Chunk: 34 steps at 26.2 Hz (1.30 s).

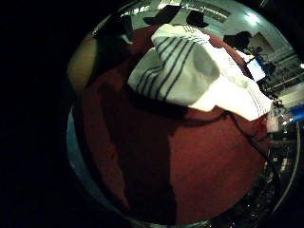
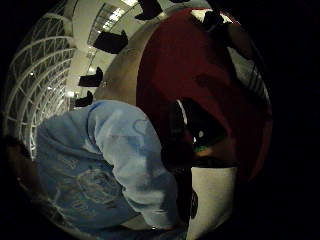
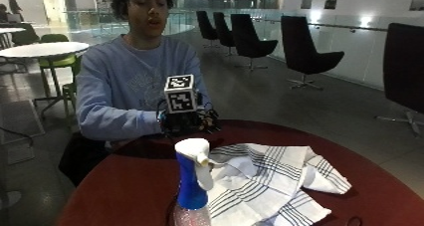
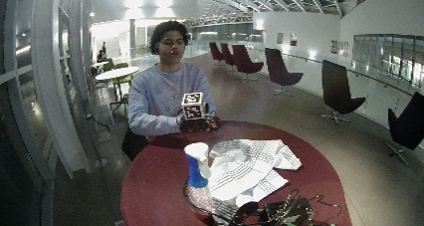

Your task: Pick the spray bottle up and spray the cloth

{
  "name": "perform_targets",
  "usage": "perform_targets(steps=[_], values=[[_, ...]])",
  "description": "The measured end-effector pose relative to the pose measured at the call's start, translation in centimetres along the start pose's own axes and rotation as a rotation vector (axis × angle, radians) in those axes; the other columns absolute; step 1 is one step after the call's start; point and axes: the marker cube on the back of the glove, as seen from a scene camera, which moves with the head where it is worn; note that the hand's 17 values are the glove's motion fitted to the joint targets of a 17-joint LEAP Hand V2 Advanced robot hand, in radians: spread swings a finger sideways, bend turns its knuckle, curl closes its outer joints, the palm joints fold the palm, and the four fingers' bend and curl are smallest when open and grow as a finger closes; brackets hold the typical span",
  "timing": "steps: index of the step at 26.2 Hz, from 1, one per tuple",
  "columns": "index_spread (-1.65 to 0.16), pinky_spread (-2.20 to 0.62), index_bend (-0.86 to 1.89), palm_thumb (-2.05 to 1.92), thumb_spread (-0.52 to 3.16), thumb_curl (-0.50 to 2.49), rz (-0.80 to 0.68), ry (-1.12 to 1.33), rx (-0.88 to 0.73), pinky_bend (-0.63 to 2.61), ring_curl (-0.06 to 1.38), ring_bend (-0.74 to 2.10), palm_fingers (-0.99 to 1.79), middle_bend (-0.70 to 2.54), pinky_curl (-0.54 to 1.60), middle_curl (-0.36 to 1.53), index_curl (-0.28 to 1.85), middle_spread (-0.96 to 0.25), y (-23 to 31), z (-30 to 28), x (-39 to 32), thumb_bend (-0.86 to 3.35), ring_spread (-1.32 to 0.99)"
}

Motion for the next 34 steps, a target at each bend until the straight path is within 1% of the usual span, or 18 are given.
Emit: perform_targets(steps=[6, 13, 24, 30, 34], values=[[-0.27, 0.16, 0.22, 0.54, 0.70, 0.15, 0.004, 0.007, 0.004, 0.23, 0.17, 0.34, 0.72, 0.40, 0.15, 0.17, 0.18, -0.03, -0.2, -0.2, 0.0, 0.32, 0.02], [-0.33, 0.20, 0.18, 0.57, 0.93, 0.20, -0.002, 0.021, 0.000, 0.20, 0.21, 0.32, 0.70, 0.37, 0.19, 0.22, 0.24, -0.04, -0.6, -0.4, -0.5, 0.29, 0.03], [-0.35, 0.22, 0.16, 0.58, 1.08, 0.25, 0.019, 0.067, 0.006, 0.19, 0.24, 0.29, 0.69, 0.34, 0.24, 0.28, 0.27, -0.04, 0.2, -1.3, 0.4, 0.22, 0.03], [-0.36, 0.22, 0.15, 0.56, 1.08, 0.25, 0.080, 0.100, 0.029, 0.18, 0.25, 0.29, 0.68, 0.32, 0.25, 0.30, 0.28, -0.04, 1.9, -2.4, 2.4, 0.14, 0.03], [-0.36, 0.22, 0.14, 0.56, 1.06, 0.26, 0.134, 0.131, 0.036, 0.18, 0.26, 0.29, 0.68, 0.32, 0.26, 0.32, 0.28, -0.04, 3.3, -3.4, 4.9, 0.10, 0.03]])
